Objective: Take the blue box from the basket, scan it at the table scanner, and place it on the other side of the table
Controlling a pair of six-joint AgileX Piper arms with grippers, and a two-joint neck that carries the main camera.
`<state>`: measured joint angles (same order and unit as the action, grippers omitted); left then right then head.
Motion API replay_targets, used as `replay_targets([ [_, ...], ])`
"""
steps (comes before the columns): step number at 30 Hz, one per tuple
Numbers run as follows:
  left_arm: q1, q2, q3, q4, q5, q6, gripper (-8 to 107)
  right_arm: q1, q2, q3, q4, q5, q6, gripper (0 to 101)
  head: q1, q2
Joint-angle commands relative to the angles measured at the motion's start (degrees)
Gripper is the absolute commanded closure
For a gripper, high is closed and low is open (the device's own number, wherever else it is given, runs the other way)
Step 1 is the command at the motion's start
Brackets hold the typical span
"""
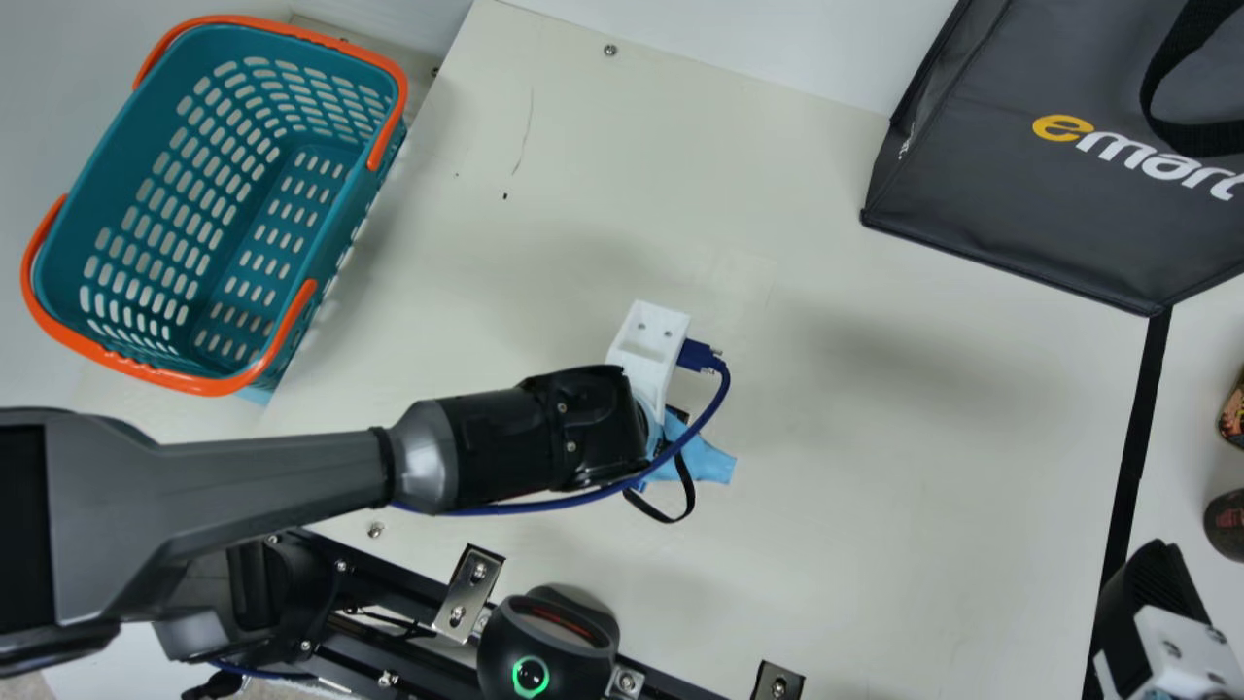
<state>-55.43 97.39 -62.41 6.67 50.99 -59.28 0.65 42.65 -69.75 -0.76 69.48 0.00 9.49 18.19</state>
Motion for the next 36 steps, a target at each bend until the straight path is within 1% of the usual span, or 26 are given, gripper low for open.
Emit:
replay_targets([
  [1,-0.1,0.3,0.1,0.2,-0.1,-0.4,107,0.0,0.0,0.0,0.0,0.0,0.0,6,-1.6,0.2],
  [17,1.1,2.2,0.5,0.3,-1.6,-1.4,107,0.0,0.0,0.0,0.0,0.0,0.0,6,-1.6,0.2],
  [24,1.5,2.4,-0.3,-0.6,-1.4,-0.9,107,0.0,0.0,0.0,0.0,0.0,0.0,6,-1.6,0.2],
  [30,1.2,2.9,-3.1,-1.3,-0.2,-0.9,107,0.0,0.0,0.0,0.0,0.0,0.0,6,-1.6,0.2],
  [36,0.0,4.9,-8.1,-1.6,2.0,-1.7,107,0.0,0.0,0.0,0.0,0.1,0.0,6,-1.6,0.2],
])
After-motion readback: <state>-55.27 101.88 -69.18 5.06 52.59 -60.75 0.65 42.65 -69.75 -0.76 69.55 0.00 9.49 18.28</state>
